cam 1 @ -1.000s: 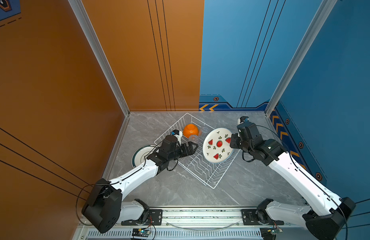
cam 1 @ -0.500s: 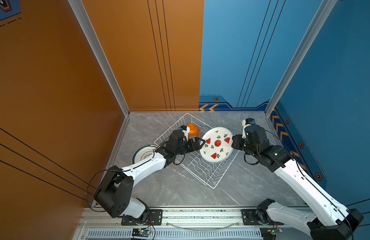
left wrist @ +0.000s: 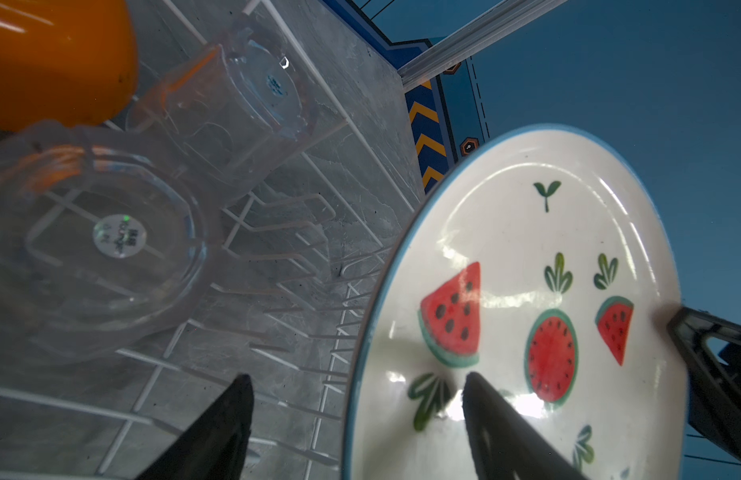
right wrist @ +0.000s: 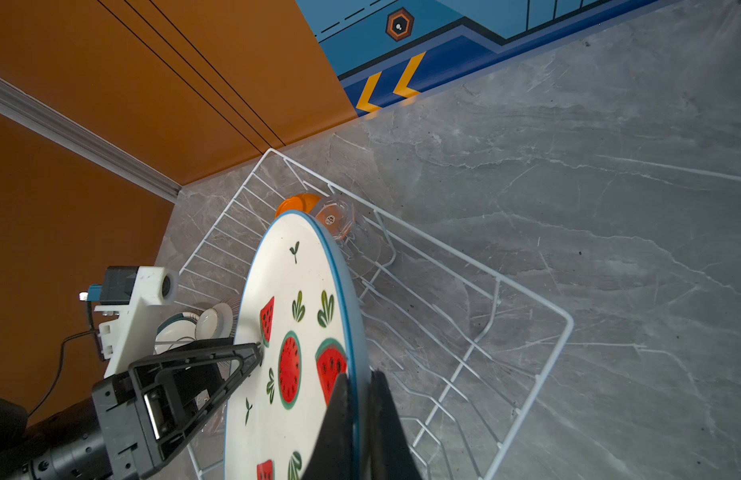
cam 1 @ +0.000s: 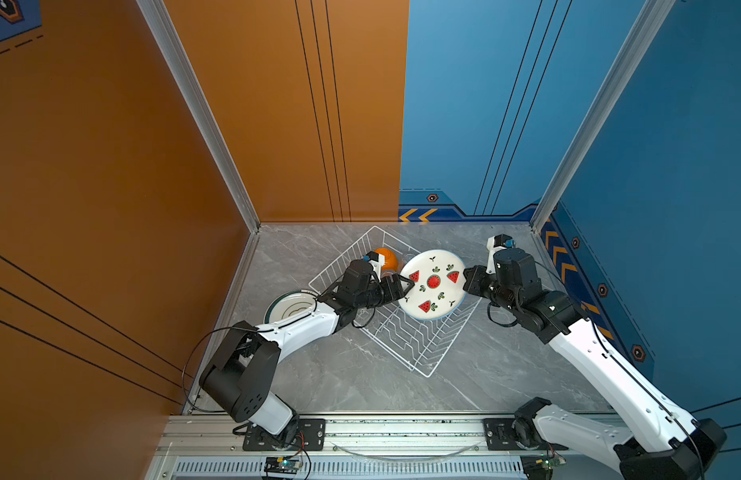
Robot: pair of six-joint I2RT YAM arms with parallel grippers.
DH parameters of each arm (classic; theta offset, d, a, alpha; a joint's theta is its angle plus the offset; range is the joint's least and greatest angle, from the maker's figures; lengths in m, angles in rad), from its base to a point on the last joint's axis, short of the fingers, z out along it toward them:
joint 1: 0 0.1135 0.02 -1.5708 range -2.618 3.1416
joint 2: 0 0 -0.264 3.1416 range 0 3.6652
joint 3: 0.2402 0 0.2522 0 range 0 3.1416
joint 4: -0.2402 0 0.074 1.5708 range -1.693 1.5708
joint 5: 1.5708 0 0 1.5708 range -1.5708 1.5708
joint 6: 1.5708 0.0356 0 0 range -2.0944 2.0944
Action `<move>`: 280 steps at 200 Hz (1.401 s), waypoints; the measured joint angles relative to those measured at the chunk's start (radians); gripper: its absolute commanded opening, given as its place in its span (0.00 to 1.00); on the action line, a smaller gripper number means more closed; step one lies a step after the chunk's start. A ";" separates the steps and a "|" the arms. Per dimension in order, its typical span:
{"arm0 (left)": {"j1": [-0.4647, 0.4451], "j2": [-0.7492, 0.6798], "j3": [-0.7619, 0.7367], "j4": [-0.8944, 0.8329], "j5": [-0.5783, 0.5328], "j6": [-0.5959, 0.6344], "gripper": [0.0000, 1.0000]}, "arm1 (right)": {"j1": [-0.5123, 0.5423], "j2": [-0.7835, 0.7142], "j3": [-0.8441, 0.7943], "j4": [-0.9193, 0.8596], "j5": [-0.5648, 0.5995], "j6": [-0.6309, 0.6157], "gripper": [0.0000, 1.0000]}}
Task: Unload the mixed dishes from the dish rack
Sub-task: 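Grasp the watermelon plate rim with the left gripper beside the right gripper, then carry the watermelon plate to the plate stack with the left gripper while the right releases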
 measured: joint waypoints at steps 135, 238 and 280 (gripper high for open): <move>0.030 0.006 0.021 0.067 0.034 -0.065 0.45 | -0.050 0.000 -0.064 0.086 -0.076 0.084 0.00; 0.056 0.006 0.016 0.143 0.060 -0.144 0.19 | -0.051 0.050 -0.083 0.148 -0.070 0.114 0.00; 0.072 -0.017 0.018 0.201 0.064 -0.171 0.09 | -0.040 0.074 -0.104 0.120 -0.060 0.114 0.00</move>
